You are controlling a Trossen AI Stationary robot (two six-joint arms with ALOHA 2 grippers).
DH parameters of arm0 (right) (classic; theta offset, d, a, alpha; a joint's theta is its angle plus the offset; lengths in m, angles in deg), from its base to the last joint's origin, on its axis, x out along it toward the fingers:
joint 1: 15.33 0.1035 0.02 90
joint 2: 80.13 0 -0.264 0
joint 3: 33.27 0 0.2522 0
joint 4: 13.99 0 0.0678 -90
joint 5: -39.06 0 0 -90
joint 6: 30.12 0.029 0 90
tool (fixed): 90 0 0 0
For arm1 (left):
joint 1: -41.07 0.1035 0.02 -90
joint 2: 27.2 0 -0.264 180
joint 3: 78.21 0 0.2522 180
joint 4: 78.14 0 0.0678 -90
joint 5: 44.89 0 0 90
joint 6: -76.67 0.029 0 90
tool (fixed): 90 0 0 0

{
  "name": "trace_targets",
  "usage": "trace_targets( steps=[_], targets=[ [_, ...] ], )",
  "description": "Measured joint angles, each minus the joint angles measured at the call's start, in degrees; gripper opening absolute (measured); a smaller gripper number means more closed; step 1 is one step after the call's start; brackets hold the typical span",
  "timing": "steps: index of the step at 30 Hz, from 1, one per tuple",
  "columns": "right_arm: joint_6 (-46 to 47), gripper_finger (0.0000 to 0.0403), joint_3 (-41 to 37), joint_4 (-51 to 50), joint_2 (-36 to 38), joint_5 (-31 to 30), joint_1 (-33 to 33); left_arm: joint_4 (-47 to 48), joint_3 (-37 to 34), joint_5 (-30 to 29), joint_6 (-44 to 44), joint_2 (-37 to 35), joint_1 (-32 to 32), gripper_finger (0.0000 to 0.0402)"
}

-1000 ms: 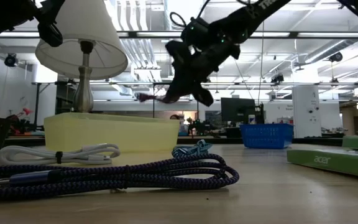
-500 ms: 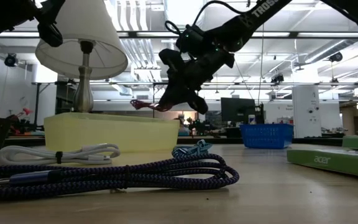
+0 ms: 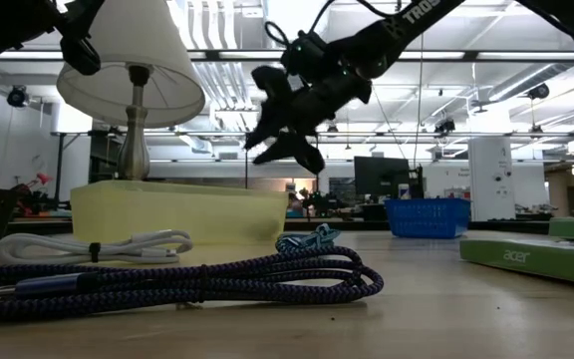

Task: Pick and place items into bin
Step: Put the light blue charger cable into the yellow bin

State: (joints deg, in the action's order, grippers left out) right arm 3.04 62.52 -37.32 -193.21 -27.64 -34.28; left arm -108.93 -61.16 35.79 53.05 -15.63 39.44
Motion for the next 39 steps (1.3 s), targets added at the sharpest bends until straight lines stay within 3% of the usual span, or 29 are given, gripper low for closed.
trace_targets(
  steps=[7,12,14,18,23,26,39],
  targets=[
    [-11.9,0.0143,4.7,0.0,0.3,14.3,1.9,0.0,0.0,0.0,0.0,0.0,0.0,0.016],
    [-34.7,0.0142,5.1,-3.5,0.3,28.8,5.6,0.0,0.0,0.0,0.0,0.0,0.0,0.016],
    [-45.5,0.014,5.1,-8.2,0.3,31.0,7.5,0.0,0.0,0.0,0.0,0.0,0.0,0.016],
    [-63.7,0.0136,5.0,-19.5,0.3,26.3,10.8,0.0,-0.1,0.0,0.0,0.0,0.0,0.016],
    [-75.9,0.013,4.7,-29.8,0.3,7.4,13.9,0.0,-0.1,0.0,0.0,0.0,0.0,0.016],
    [-80.3,0.013,3.7,-30.5,0.3,0.5,15.1,0.0,-0.1,0.0,0.0,0.0,0.0,0.016],
    [-87.8,0.0138,-2.8,-26.1,0.3,-5.7,15.9,0.0,-0.3,0.0,0.0,0.0,0.0,0.016]
  ],
)
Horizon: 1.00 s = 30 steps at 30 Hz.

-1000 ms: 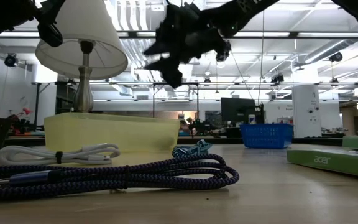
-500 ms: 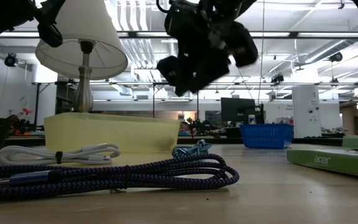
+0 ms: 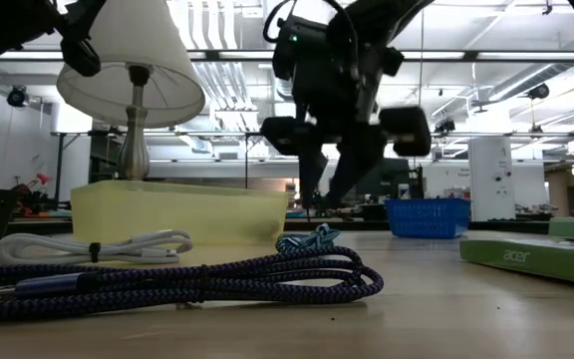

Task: Pick and place items into bin
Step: Put the light blue charger cable into the yellow bin

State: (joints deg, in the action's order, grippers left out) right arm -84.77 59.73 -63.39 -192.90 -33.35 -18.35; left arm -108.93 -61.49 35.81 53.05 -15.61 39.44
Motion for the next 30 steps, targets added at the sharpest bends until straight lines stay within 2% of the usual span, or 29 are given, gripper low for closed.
trace_targets(
  steps=[4,13,19,30],
  targets=[
    [-1.2,0.0133,-2.0,4.8,0.0,-0.1,0.0,0.0,-0.3,0.0,0.0,-0.1,0.0,0.016],
    [-5.7,0.0134,-5.6,5.5,-0.4,-0.2,0.0,0.0,-0.4,0.0,0.0,0.0,0.0,0.016],
    [-4.1,0.0121,-7.4,13.6,-1.4,-3.1,0.0,0.0,-0.5,0.0,0.0,-0.1,0.0,0.016],
    [-1.3,0.0097,-7.3,12.5,-3.8,-2.7,0.0,0.0,-0.5,0.0,0.0,-0.1,0.0,0.016]
  ],
)
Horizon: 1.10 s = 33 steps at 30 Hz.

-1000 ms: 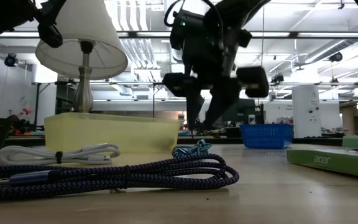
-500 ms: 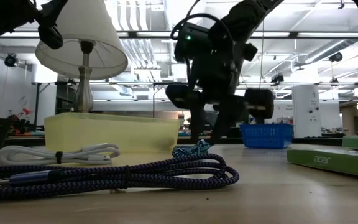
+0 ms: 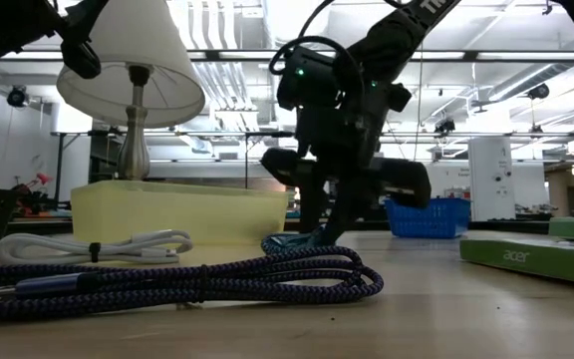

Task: Pick and place items into bin
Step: Put the light blue charger cable into the yellow bin

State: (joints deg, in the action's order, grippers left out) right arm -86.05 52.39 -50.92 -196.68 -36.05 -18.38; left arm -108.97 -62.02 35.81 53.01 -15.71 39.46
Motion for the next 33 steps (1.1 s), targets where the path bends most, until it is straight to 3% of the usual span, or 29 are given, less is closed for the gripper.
trace_targets(
  steps=[8,12,16,21,29,33],
  targets=[
    [13.8,0.0021,0.3,-0.6,0.6,0.3,-0.3,0.0,0.0,0.0,0.0,-0.1,0.0,0.016],
    [25.6,0.002,2.1,-0.6,1.1,0.2,-0.5,0.0,0.0,0.0,0.0,0.0,0.0,0.016],
    [33.2,0.0019,3.3,2.0,2.0,7.3,-1.2,0.0,0.0,0.0,0.0,0.0,0.0,0.016],
    [40.7,0.0017,3.3,12.8,3.1,13.7,-1.7,0.1,0.0,0.0,0.0,0.0,0.0,0.016],
    [55.5,0.0016,3.4,37.9,3.7,14.3,-2.9,0.2,-0.1,0.0,0.5,0.9,0.0,0.016],
    [66.4,0.0016,3.3,50.2,3.8,14.2,-4.2,0.1,-0.1,0.0,6.1,3.3,0.0,0.016]
  ],
)
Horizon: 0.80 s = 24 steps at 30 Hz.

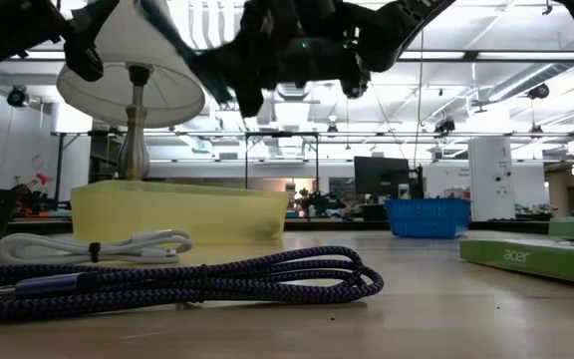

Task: Pick and place items into bin
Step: Put the light blue charger cable into the yellow bin

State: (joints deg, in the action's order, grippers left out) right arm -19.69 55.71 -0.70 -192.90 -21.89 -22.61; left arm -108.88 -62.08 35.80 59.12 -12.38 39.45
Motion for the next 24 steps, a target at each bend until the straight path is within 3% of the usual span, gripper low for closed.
trace_targets(
  steps=[6,24],
  targets=[
    [9.8,0.0016,0.0,9.8,0.0,-0.2,-0.9,0.0,0.8,-1.7,3.4,6.3,0.0,0.016],
    [12.1,0.0015,0.0,9.7,0.0,-1.8,-1.3,-4.6,10.3,-0.9,3.0,28.8,0.0,0.016]
  ],
)
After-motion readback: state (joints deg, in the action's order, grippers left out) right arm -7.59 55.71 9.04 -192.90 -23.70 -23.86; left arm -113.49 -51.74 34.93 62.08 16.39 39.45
